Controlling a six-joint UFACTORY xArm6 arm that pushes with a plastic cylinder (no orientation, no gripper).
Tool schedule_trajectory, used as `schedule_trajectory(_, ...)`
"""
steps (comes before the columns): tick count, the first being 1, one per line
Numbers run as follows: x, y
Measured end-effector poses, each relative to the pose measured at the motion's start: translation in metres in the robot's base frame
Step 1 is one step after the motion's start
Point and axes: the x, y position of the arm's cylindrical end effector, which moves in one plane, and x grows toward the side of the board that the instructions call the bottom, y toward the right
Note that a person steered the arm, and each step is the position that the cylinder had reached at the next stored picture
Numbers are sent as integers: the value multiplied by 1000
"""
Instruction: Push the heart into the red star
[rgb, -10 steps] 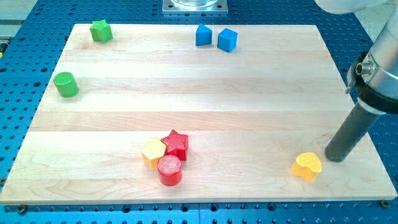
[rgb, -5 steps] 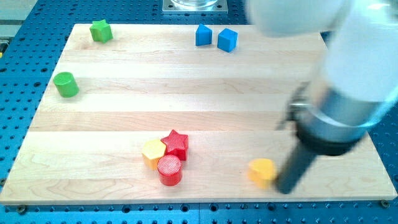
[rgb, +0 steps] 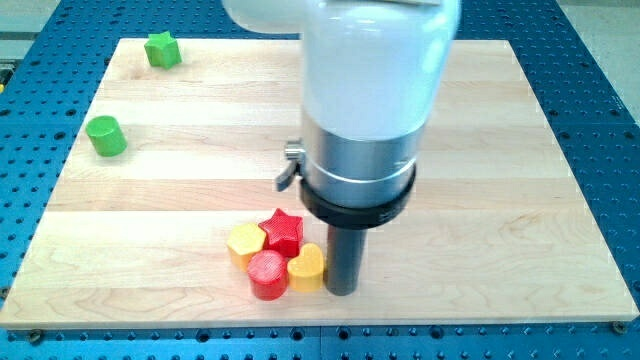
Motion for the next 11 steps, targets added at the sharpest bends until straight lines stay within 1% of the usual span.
schedule_trajectory(1, 3, 10)
schedule_trajectory(3, 5, -36)
schedule_trajectory(5, 6, -12)
schedule_trajectory(6, 25, -33)
schedule_trajectory(7, 27, -34)
schedule_trajectory(8, 22, -80)
schedule_trajectory(9, 14, -59)
schedule_trajectory(11, -62, -71)
